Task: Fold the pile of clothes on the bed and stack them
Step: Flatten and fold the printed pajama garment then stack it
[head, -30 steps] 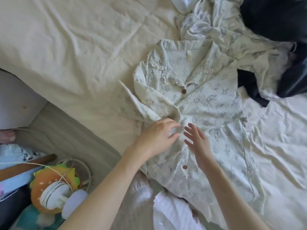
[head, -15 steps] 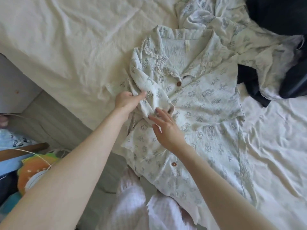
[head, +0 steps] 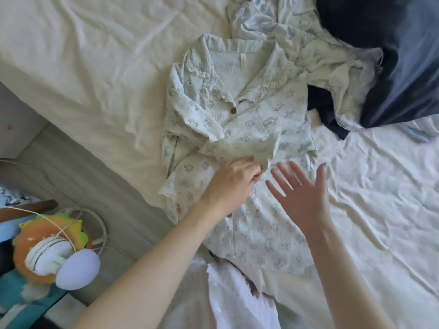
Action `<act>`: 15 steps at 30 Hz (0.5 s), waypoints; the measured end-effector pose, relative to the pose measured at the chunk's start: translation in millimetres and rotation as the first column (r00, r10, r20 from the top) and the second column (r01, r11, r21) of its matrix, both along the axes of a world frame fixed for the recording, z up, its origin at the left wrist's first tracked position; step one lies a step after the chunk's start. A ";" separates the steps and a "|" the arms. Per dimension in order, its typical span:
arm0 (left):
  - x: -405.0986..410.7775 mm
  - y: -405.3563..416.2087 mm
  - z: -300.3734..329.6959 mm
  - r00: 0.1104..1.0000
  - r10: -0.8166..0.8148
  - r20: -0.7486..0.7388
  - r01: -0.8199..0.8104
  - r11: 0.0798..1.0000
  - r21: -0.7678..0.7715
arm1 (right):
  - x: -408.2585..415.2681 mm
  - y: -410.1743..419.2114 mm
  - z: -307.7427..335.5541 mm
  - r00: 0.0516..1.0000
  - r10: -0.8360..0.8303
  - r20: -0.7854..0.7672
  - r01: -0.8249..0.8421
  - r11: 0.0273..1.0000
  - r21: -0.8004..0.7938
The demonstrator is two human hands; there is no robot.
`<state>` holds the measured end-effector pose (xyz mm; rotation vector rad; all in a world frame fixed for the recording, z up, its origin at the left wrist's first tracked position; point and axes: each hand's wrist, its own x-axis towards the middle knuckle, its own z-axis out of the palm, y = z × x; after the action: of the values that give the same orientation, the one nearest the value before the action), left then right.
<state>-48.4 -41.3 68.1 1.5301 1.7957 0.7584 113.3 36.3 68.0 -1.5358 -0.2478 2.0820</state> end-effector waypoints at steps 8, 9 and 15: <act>53.5 -29.5 -38.0 0.962 -0.206 -0.177 0.183 0.974 -0.136 | 42.5 11.7 -36.3 0.911 0.360 0.203 -0.270 0.890 -0.367; 55.8 -31.4 -36.3 0.966 -0.192 -0.171 0.174 0.978 -0.113 | 39.7 15.7 -42.5 0.892 0.403 0.205 -0.298 0.866 -0.402; 70.9 -40.7 -31.2 0.964 -0.191 -0.186 0.183 0.981 -0.060 | 27.1 26.5 -54.0 0.868 0.464 0.175 -0.351 0.824 -0.445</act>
<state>22.5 -82.0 37.0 1.7647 1.7577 0.4930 140.4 62.8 14.0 -2.1956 -0.2897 2.3448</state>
